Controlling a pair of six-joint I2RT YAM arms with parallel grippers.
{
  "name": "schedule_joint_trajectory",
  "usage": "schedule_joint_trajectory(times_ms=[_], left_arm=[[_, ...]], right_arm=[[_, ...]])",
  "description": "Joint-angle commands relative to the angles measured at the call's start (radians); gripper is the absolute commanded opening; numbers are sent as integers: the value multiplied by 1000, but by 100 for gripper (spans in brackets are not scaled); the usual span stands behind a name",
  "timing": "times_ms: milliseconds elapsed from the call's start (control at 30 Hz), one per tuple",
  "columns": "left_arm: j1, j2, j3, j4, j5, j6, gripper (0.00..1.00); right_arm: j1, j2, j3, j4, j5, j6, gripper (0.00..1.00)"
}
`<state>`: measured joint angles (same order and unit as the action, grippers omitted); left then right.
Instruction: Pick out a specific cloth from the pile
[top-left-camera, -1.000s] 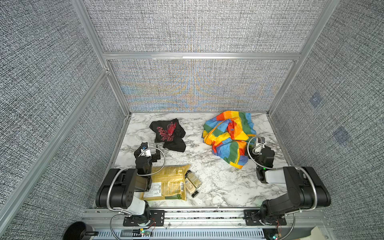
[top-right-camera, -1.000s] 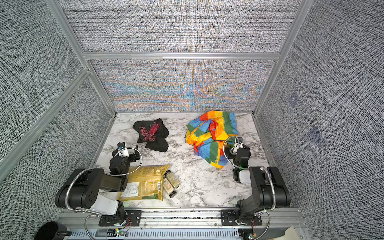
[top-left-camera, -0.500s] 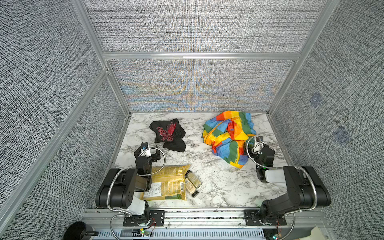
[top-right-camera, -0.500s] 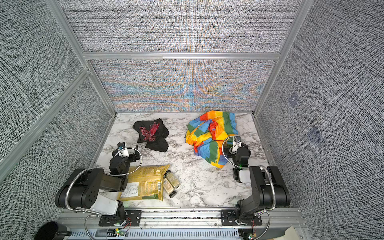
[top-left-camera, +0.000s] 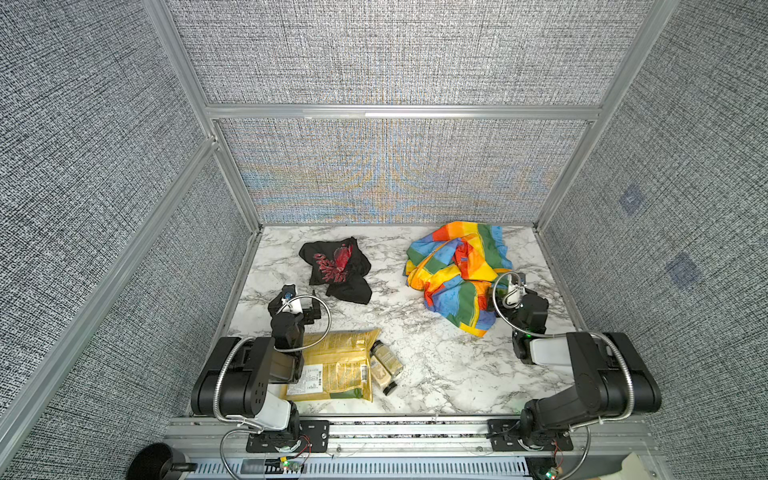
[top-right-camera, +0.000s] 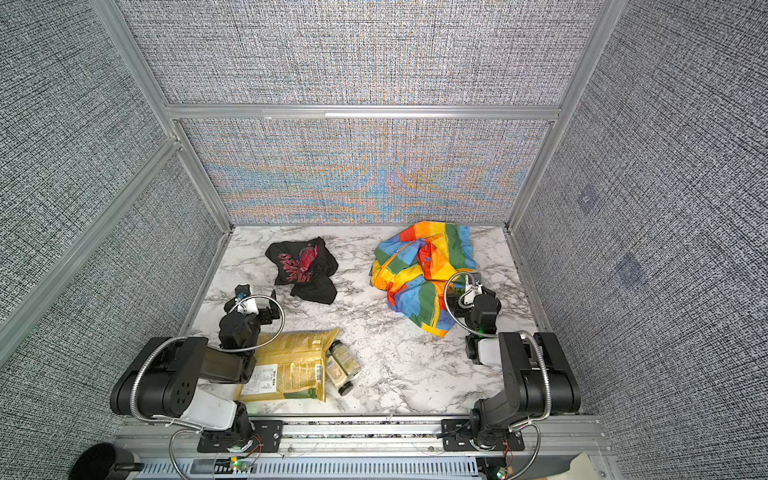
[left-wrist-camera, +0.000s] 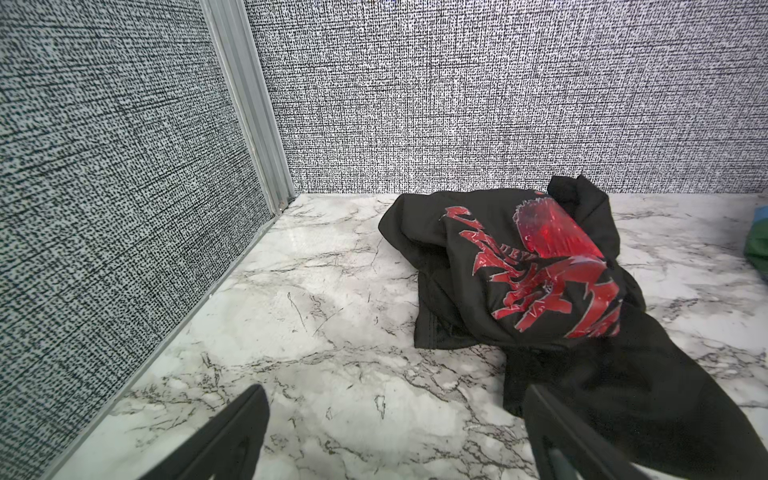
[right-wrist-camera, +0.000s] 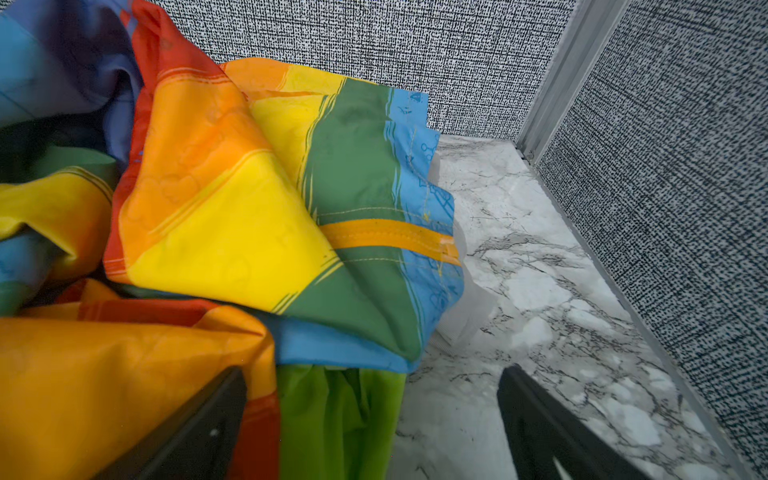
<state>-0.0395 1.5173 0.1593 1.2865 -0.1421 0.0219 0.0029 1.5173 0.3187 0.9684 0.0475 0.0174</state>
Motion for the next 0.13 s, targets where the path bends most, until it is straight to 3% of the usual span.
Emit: schedule_joint_trajectory(times_ms=[0,100], left_arm=[[0,2,6,45,6,-5,99],[0,-1,3,45,6,-5,99]], right_arm=[[0,1,5,18,-5,-5,99],[1,0,5,18,-6,-5,99]])
